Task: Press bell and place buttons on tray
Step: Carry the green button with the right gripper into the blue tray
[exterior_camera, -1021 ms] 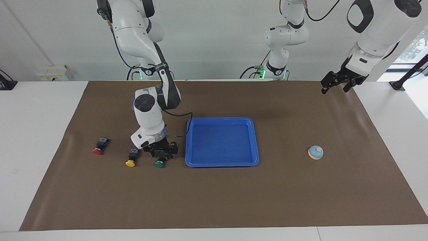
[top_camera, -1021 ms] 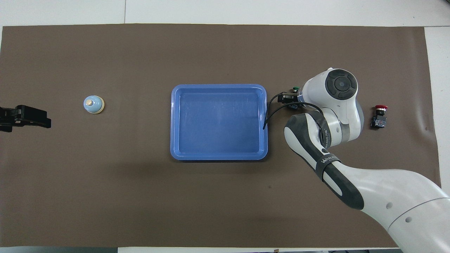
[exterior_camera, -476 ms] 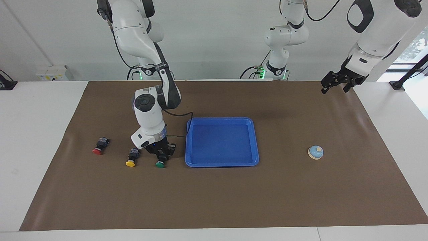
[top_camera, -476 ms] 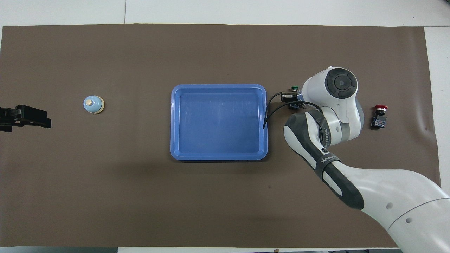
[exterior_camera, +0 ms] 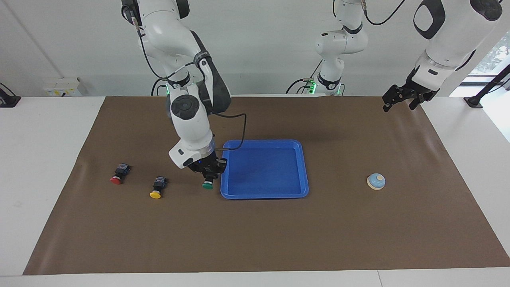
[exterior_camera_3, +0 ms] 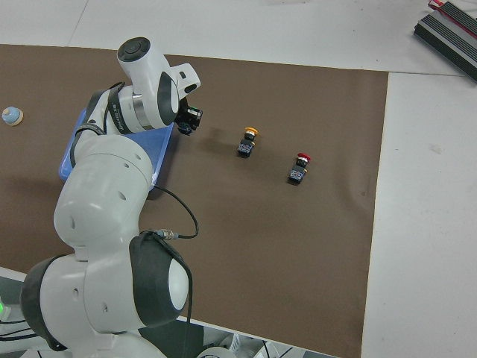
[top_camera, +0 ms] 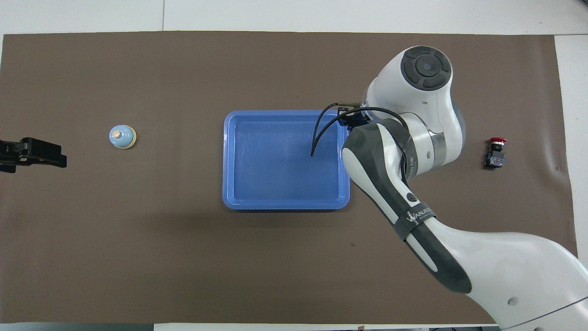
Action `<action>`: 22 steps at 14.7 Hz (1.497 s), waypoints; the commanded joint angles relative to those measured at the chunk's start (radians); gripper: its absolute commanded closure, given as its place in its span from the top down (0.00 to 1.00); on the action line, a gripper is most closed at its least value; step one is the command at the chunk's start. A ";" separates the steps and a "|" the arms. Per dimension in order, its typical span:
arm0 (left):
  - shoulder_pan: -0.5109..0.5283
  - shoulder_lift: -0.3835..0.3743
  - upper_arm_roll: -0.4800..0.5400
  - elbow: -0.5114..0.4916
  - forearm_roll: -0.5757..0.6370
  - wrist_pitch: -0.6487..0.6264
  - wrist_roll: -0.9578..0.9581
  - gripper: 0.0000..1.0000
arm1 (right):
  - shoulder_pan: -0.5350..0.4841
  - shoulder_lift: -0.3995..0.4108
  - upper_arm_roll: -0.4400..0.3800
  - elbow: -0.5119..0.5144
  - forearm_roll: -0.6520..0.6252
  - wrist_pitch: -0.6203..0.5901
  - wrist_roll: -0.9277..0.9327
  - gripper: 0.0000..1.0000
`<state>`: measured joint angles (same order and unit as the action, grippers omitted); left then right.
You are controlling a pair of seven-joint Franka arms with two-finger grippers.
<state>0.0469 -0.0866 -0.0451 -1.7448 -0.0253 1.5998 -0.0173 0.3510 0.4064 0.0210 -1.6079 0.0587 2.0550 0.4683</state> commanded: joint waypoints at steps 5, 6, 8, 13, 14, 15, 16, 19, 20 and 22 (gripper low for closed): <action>0.004 -0.004 -0.001 0.010 -0.004 -0.011 -0.007 1.00 | 0.131 0.009 0.004 -0.096 0.013 0.105 0.151 0.00; 0.004 -0.004 -0.001 0.010 -0.004 -0.011 -0.007 1.00 | 0.132 0.008 0.002 -0.119 0.013 0.132 0.151 0.00; 0.004 -0.004 -0.001 0.010 -0.004 -0.011 -0.007 1.00 | 0.141 0.008 0.004 -0.174 0.013 0.197 0.156 0.00; 0.004 -0.004 -0.001 0.010 -0.004 -0.011 -0.007 1.00 | 0.146 0.008 0.004 -0.245 0.010 0.284 0.158 0.00; 0.004 -0.004 -0.001 0.010 -0.004 -0.011 -0.007 1.00 | 0.146 0.008 0.002 -0.244 0.010 0.283 0.165 0.00; 0.004 -0.004 -0.001 0.010 -0.004 -0.011 -0.007 1.00 | 0.144 0.008 0.004 -0.245 0.010 0.281 0.180 0.27; 0.004 -0.004 -0.001 0.010 -0.004 -0.011 -0.007 1.00 | 0.146 0.008 0.002 -0.244 0.010 0.280 0.187 0.99; 0.004 -0.004 -0.001 0.010 -0.004 -0.011 -0.007 1.00 | 0.143 -0.001 0.001 -0.224 0.010 0.237 0.217 1.00; 0.004 -0.004 -0.001 0.010 -0.004 -0.011 -0.007 1.00 | 0.134 -0.012 0.001 -0.202 0.010 0.197 0.216 1.00; 0.004 -0.004 -0.001 0.010 -0.004 -0.011 -0.007 1.00 | 0.097 -0.037 -0.006 -0.138 0.009 0.087 0.207 1.00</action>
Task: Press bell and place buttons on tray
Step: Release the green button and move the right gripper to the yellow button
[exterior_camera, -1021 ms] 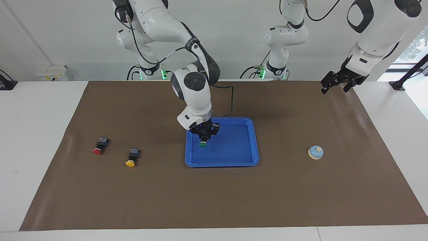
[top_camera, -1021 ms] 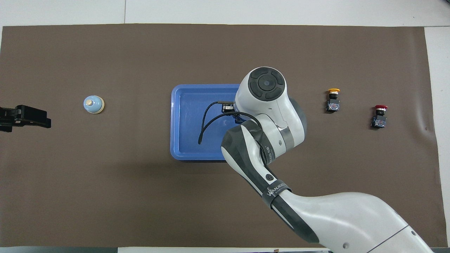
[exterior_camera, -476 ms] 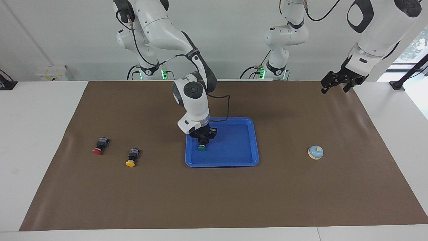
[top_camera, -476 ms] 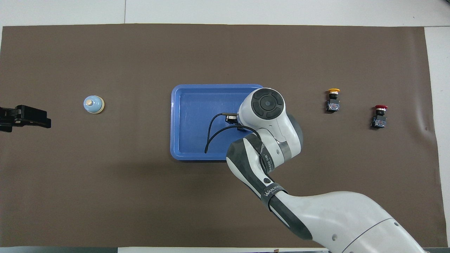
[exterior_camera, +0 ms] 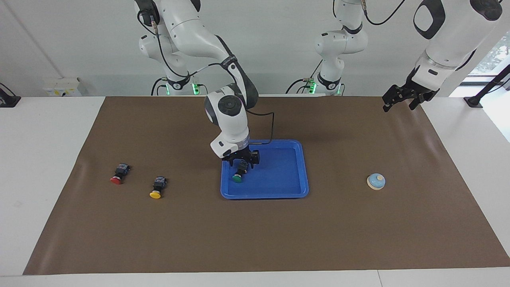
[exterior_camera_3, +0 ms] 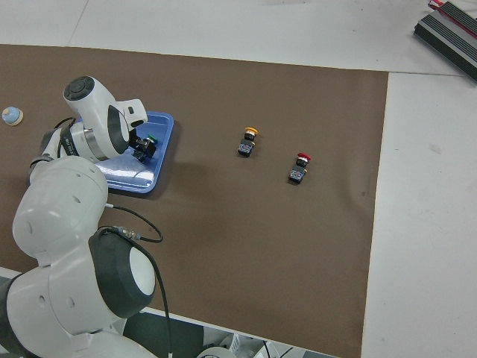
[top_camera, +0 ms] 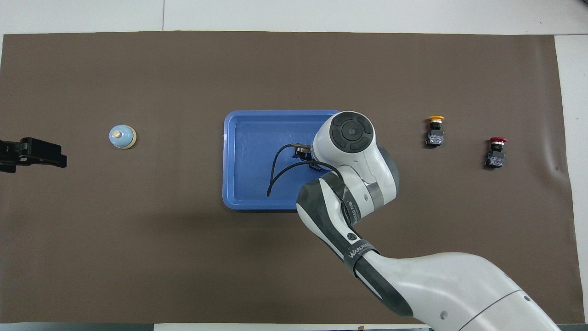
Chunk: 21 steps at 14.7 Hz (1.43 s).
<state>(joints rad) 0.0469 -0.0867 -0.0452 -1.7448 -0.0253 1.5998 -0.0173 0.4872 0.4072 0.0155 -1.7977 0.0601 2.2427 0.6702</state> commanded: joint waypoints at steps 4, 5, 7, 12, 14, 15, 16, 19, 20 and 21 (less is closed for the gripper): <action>0.004 -0.004 -0.001 0.010 -0.004 -0.011 -0.006 1.00 | -0.165 -0.114 -0.002 0.084 -0.013 -0.198 -0.101 1.00; 0.004 -0.004 -0.001 0.010 -0.004 -0.011 -0.007 1.00 | -0.206 -0.125 -0.002 0.084 -0.017 -0.218 -0.160 1.00; 0.004 -0.004 -0.001 0.010 -0.004 -0.011 -0.007 1.00 | -0.281 -0.133 -0.002 0.075 -0.036 -0.233 -0.265 1.00; 0.004 -0.004 -0.001 0.010 -0.004 -0.011 -0.007 1.00 | -0.439 -0.151 -0.002 -0.011 -0.079 -0.195 -0.457 1.00; 0.004 -0.004 -0.001 0.010 -0.004 -0.011 -0.007 1.00 | -0.479 -0.151 -0.002 -0.077 -0.085 -0.131 -0.497 1.00; 0.004 -0.004 -0.001 0.010 -0.004 -0.011 -0.007 1.00 | -0.493 -0.151 -0.002 -0.118 -0.085 -0.073 -0.512 1.00; 0.004 -0.004 -0.001 0.010 -0.004 -0.011 -0.007 1.00 | -0.501 -0.147 -0.002 -0.153 -0.085 -0.019 -0.520 1.00; 0.004 -0.004 -0.001 0.010 -0.004 -0.011 -0.007 1.00 | -0.503 -0.121 0.000 -0.203 -0.085 0.084 -0.515 1.00; 0.004 -0.004 -0.001 0.010 -0.004 -0.011 -0.007 1.00 | -0.503 -0.108 0.000 -0.209 -0.085 0.109 -0.515 1.00; 0.004 -0.004 -0.001 0.010 -0.004 -0.011 -0.007 1.00 | -0.503 -0.093 0.000 -0.222 -0.085 0.145 -0.517 1.00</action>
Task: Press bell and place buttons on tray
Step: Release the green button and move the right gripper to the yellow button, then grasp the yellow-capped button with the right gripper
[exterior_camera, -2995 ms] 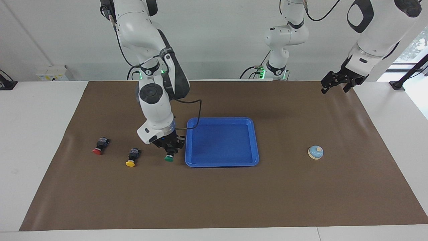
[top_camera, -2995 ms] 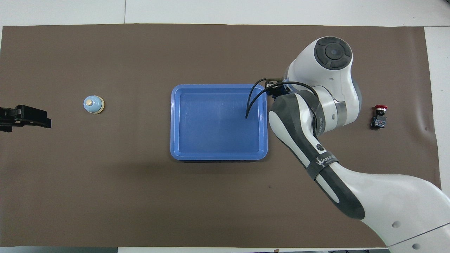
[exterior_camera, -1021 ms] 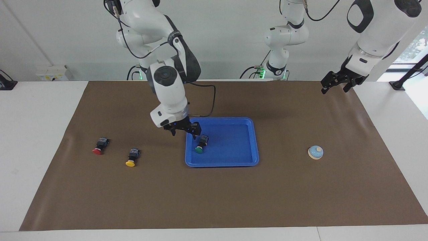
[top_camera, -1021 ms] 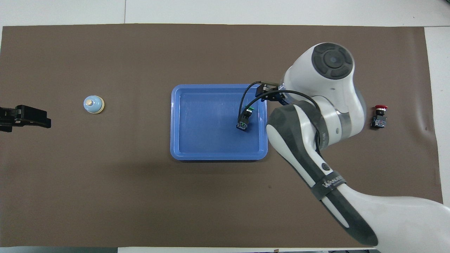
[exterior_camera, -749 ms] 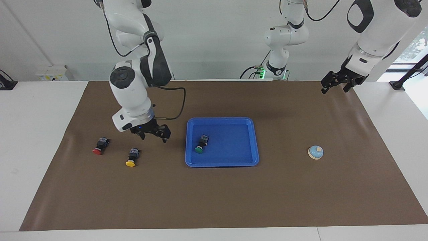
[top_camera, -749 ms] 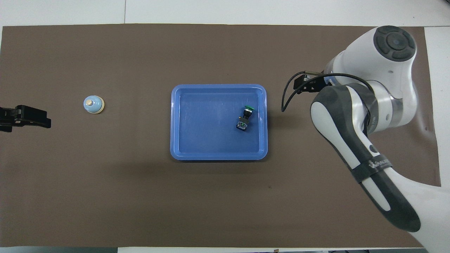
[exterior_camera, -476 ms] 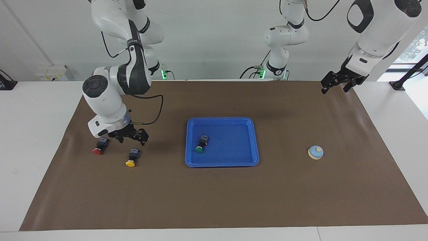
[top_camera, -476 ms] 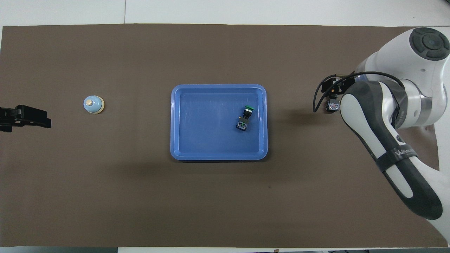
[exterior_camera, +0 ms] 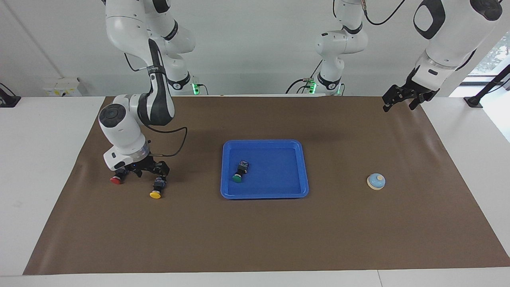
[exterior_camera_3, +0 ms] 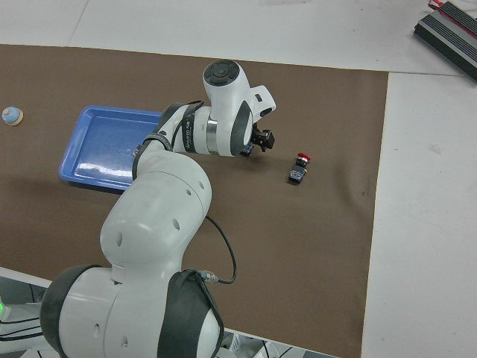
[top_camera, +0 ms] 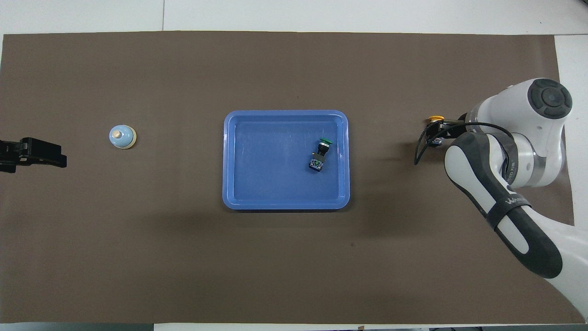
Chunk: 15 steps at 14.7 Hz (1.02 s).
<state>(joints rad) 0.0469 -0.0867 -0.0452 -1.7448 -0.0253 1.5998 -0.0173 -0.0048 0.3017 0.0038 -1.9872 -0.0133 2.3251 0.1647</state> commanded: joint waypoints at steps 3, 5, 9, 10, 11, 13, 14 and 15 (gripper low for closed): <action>0.004 -0.004 -0.001 0.010 -0.004 -0.011 -0.007 1.00 | -0.009 0.014 0.012 -0.093 -0.011 0.151 -0.008 1.00; 0.004 -0.004 -0.001 0.010 -0.004 -0.011 -0.007 1.00 | -0.007 0.016 0.012 -0.104 -0.011 0.171 -0.010 0.73; 0.004 -0.004 -0.001 0.010 -0.002 -0.011 -0.007 1.00 | 0.000 0.016 0.013 -0.094 -0.011 0.148 -0.016 0.00; 0.004 -0.004 -0.001 0.010 -0.004 -0.011 -0.007 1.00 | 0.002 0.016 0.013 -0.091 -0.011 0.140 -0.016 0.00; 0.004 -0.004 -0.001 0.010 -0.004 -0.011 -0.007 1.00 | 0.003 0.016 0.013 -0.082 -0.011 0.131 -0.016 0.00; 0.004 -0.004 -0.001 0.010 -0.004 -0.011 -0.007 1.00 | 0.006 0.013 0.018 -0.043 -0.011 0.074 -0.014 0.00; 0.004 -0.004 -0.001 0.010 -0.004 -0.011 -0.007 1.00 | 0.008 0.010 0.022 -0.012 -0.010 0.033 -0.011 0.00; 0.004 -0.004 -0.001 0.010 -0.004 -0.011 -0.007 1.00 | 0.026 0.008 0.022 0.022 -0.010 -0.013 -0.007 0.00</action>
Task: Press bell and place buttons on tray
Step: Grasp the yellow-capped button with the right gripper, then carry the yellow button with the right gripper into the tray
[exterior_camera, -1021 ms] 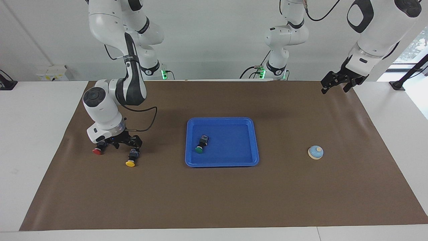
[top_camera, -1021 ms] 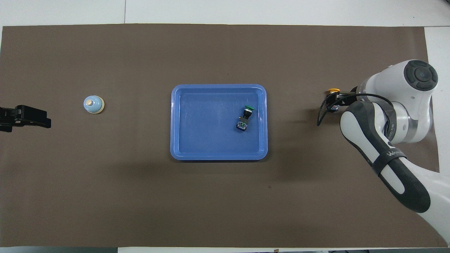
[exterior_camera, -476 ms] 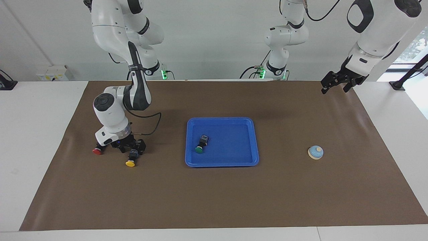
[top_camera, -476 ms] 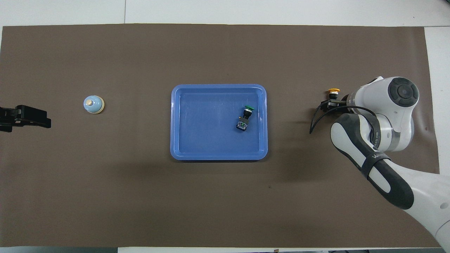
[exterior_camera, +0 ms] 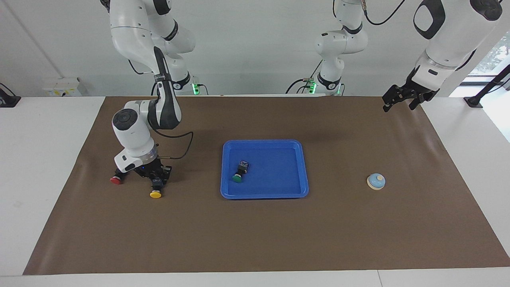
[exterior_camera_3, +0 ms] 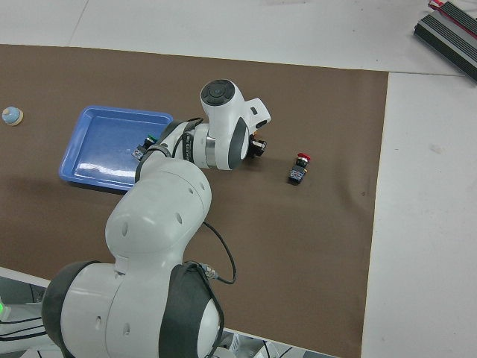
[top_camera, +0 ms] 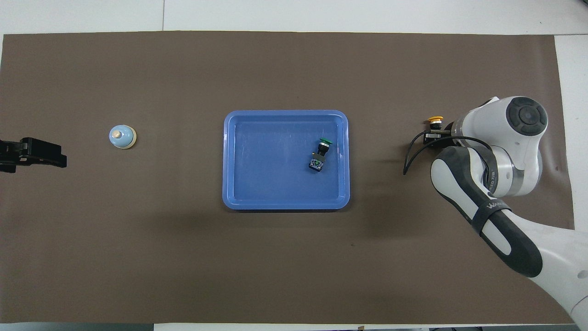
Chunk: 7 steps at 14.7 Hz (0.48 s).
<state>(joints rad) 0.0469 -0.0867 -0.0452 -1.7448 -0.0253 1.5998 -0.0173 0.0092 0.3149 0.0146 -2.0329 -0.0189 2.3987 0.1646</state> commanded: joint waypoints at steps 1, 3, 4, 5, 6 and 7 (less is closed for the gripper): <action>0.004 -0.004 -0.001 0.010 -0.004 -0.011 -0.006 1.00 | 0.041 -0.008 0.011 0.104 -0.001 -0.136 -0.001 0.00; 0.004 -0.004 -0.001 0.010 -0.004 -0.011 -0.007 1.00 | 0.087 -0.008 0.011 0.193 -0.001 -0.237 0.054 0.00; 0.004 -0.004 -0.001 0.010 -0.004 -0.011 -0.007 1.00 | 0.119 -0.007 0.011 0.235 -0.001 -0.281 0.079 0.00; 0.004 -0.004 -0.001 0.010 -0.004 -0.011 -0.007 1.00 | 0.164 -0.004 0.011 0.278 -0.001 -0.324 0.111 0.00; 0.004 -0.004 -0.001 0.010 -0.004 -0.011 -0.007 1.00 | 0.198 0.003 0.011 0.314 0.000 -0.357 0.139 0.00; 0.004 -0.004 -0.001 0.010 -0.004 -0.011 -0.007 1.00 | 0.228 0.009 0.011 0.347 0.002 -0.380 0.171 0.00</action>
<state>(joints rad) 0.0469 -0.0867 -0.0451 -1.7448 -0.0253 1.5998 -0.0173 0.1883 0.3046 0.0220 -1.7640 -0.0181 2.0796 0.2782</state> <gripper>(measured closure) 0.000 0.581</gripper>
